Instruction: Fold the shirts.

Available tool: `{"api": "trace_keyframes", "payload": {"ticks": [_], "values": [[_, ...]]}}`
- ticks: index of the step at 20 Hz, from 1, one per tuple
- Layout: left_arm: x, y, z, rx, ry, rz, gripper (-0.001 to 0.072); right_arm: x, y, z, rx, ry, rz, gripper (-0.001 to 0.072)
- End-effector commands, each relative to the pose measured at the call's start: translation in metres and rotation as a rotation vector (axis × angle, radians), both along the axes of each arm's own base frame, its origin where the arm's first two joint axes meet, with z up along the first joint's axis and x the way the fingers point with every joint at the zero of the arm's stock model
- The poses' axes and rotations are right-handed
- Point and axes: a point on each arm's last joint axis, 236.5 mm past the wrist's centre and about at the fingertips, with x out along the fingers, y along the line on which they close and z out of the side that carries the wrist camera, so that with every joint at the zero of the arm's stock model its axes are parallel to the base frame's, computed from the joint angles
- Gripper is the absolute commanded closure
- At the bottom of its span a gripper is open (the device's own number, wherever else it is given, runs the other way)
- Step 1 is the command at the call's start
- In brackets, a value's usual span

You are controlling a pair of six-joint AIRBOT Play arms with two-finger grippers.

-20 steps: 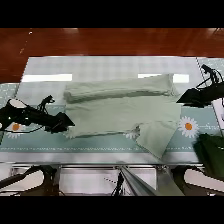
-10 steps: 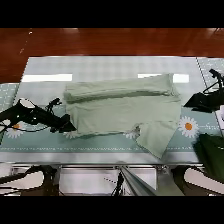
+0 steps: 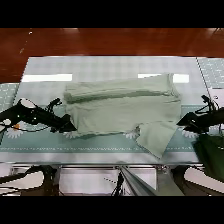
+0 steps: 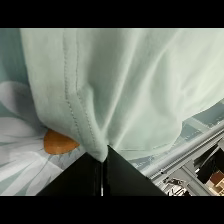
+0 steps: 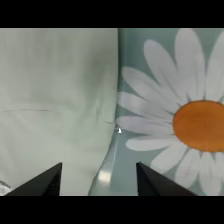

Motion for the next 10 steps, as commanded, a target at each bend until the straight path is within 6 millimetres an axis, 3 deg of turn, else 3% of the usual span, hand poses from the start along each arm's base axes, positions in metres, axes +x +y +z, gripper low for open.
{"api": "trace_keyframes", "payload": {"ticks": [1,5,6,7,9,10], "values": [[0.002,0.002,-0.002,0.012,-0.009,0.003,0.0684,0.008,0.018,-0.009,0.065,-0.052,-0.063,0.0225],[0.003,0.001,-0.002,0.007,-0.010,0.009,0.0685,0.006,0.020,-0.027,0.049,-0.045,-0.139,0.0226],[0.003,0.001,-0.002,0.007,-0.011,0.009,0.0684,0.002,0.022,-0.031,0.051,-0.039,-0.147,0.0272],[0.005,0.001,-0.002,0.009,-0.015,0.010,0.0685,0.000,0.024,-0.034,0.052,-0.045,-0.131,0.0354],[0.009,0.002,-0.001,0.014,-0.028,0.013,0.0685,0.000,0.030,-0.027,0.084,-0.077,-0.068,0.0627],[0.014,0.003,0.001,0.015,-0.040,0.012,0.0685,0.005,0.035,-0.018,0.114,-0.101,-0.050,0.0669]]}}
